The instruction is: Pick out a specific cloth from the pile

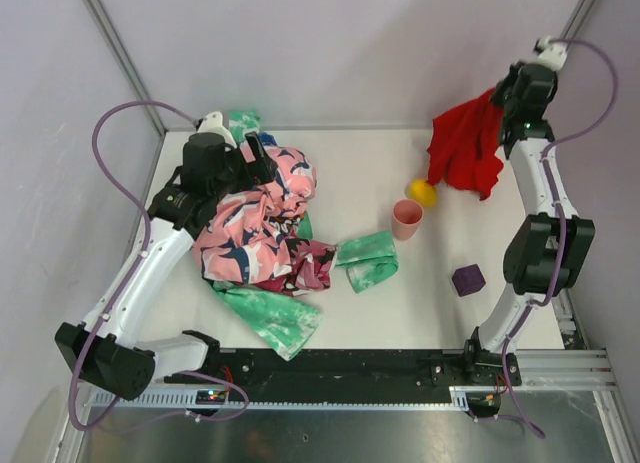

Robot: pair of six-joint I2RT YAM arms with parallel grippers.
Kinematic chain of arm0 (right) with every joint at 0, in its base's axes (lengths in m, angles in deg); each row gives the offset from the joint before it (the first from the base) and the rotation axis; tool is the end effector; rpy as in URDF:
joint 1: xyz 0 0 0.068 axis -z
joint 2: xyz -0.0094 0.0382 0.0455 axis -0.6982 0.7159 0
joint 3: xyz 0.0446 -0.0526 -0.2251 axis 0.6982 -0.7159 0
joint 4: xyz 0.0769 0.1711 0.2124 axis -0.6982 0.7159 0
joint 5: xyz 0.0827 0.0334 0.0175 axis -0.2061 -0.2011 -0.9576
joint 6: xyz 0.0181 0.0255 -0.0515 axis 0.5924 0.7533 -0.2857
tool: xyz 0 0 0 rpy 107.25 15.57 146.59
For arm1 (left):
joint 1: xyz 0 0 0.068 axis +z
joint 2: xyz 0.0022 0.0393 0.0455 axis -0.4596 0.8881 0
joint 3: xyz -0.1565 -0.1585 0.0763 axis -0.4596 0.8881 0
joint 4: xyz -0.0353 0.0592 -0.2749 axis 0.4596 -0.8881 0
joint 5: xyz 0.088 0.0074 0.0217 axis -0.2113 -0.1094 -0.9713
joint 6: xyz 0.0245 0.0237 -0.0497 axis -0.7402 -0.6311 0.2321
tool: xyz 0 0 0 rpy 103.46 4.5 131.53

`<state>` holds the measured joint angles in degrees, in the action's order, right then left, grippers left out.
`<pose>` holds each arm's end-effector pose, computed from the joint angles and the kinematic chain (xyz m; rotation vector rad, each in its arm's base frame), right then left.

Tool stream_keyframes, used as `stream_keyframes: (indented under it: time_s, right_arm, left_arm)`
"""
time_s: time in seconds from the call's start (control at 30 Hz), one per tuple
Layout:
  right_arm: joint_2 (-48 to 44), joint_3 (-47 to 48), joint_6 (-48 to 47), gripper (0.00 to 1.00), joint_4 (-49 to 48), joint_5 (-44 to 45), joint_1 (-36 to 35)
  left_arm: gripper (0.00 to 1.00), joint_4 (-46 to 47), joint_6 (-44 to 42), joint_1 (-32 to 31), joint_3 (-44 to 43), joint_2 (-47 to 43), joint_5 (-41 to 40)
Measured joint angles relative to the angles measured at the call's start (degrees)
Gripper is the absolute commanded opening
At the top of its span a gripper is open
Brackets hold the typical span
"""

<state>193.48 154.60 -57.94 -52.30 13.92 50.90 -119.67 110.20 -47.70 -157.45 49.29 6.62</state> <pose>0.4607 -0.0586 0.3803 0.3741 1.5848 -0.0011 0.2916 -0.1031 0.3550 -0.2031 2.0254 -0.4279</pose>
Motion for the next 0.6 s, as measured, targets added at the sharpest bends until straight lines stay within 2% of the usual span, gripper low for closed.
stream_keyframes:
  time_s: [0.03,0.07,0.1,0.13,0.17,0.3,0.4,0.47,0.6]
  right_arm:
    - [0.00,-2.84,0.61,0.44,-0.48,0.39,0.02]
    - [0.13,-6.14,1.40,0.68,-0.55,0.63,0.07]
    - [0.61,-8.76,2.21,0.83,0.13,0.74,0.09]
    - [1.36,-10.47,2.99,0.91,1.11,0.76,0.15]
    - [2.60,-11.32,3.06,0.95,2.86,0.57,0.15]
    - [4.39,-11.47,3.87,0.99,7.54,0.11,0.15]
    - [2.27,-11.47,3.52,0.99,9.60,-0.63,0.15]
    - [-1.68,-12.15,3.13,0.99,11.02,-1.27,0.15]
    - [-16.92,-18.23,2.47,0.99,11.37,-1.92,0.15]
  left_arm:
    - [1.00,-0.07,0.00,0.00,0.00,0.02,-0.15]
    - [1.00,-0.13,0.00,0.00,0.02,0.02,-0.22]
    - [1.00,-0.11,0.00,0.00,0.02,0.02,-0.24]
    - [1.00,-0.09,0.00,0.00,0.11,0.00,-0.22]
    - [1.00,-0.02,0.00,0.00,0.37,-0.11,-0.22]
    - [1.00,-0.24,0.02,0.00,2.05,-1.09,-0.22]
    - [1.00,-0.39,0.07,0.00,3.23,-2.91,-0.20]
    - [1.00,-0.42,0.11,0.00,3.85,-4.33,-0.17]
    - [1.00,-0.39,0.17,0.00,5.42,-7.28,0.33]
